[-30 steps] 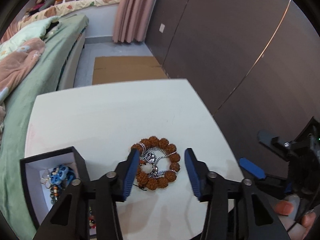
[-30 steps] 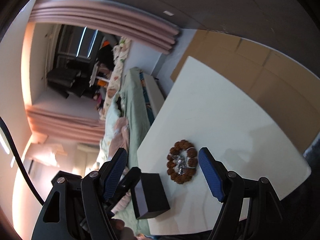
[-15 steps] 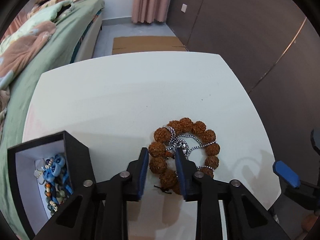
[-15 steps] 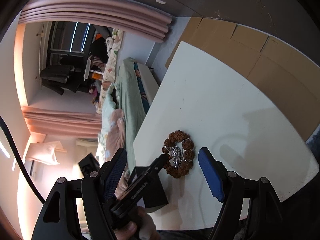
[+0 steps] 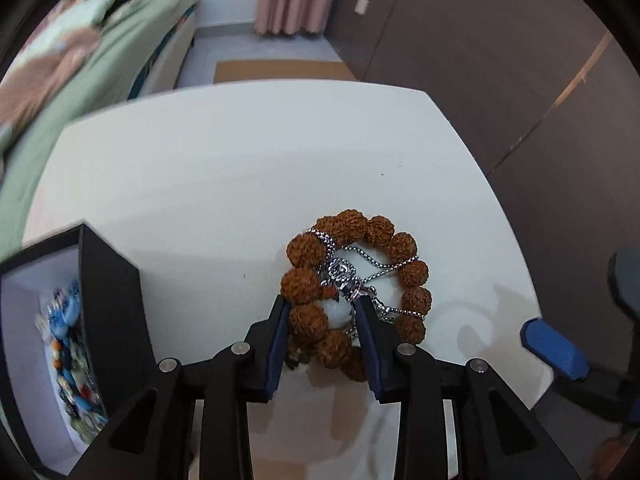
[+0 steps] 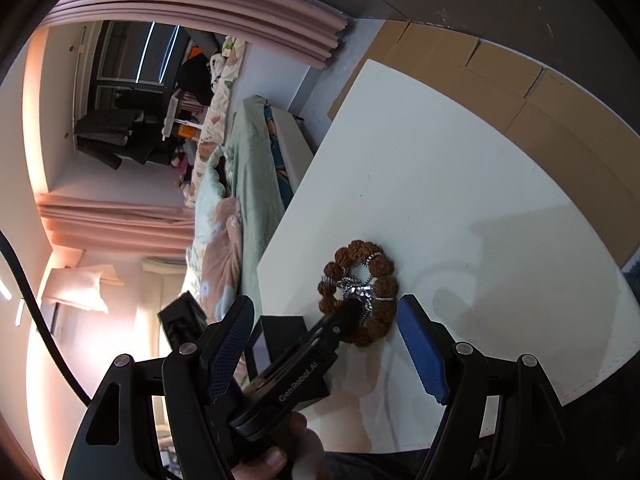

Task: Organize jewelry
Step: 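Lift the brown bracelet and carry it over the black box with the left gripper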

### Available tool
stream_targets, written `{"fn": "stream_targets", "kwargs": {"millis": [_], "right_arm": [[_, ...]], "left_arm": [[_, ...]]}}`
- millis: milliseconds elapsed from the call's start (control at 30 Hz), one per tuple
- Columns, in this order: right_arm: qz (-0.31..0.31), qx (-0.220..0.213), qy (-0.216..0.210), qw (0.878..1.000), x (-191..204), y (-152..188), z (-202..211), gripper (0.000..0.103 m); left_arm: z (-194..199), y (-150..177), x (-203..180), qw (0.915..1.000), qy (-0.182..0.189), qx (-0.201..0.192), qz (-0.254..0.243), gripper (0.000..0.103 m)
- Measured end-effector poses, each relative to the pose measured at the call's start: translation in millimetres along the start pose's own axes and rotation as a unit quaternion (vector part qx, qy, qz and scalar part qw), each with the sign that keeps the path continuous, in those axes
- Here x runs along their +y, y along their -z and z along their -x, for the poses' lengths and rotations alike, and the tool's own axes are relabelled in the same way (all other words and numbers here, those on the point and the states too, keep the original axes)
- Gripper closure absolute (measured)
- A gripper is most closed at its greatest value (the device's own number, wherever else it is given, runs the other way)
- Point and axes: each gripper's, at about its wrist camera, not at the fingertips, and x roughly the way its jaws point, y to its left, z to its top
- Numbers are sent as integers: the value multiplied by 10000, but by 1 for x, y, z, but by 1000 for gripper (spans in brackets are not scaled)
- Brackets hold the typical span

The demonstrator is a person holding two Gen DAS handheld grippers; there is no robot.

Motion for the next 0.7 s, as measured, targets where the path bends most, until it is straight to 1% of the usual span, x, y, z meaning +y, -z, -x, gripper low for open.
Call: {"fn": "stream_targets", "kwargs": {"millis": [33,67,100,167,233,333,533,700], "right_arm": [[3,-1,14,10000,0,0,0,29],[6,-2,25,10000,-1,0,1,29],[7,-2,29,10000,-1,0,2,29],[2,-3,36,10000,-1,2,2,29],[-11,-5,49,10000,1,0,1,29],[-27,-6,74,10000,0,0,-1,29],[2,36,113,9999,2,2,-5,29],[38,33,182,9998,2,2,-7,29]], "left_arm": [[1,0,4,9998,141,19,154,75],[3,0,6,9995,223,23,225,81],[9,0,6,9996,207,-56,206,84],[23,-1,3,9995,213,-242,77,84],[40,-5,-3,9986,339,-400,-33,84],[67,-11,-13,9963,515,-662,-184,84],[114,-18,-29,9906,704,-1101,-414,85],[145,-18,-27,9863,716,-1396,-509,85]]}}
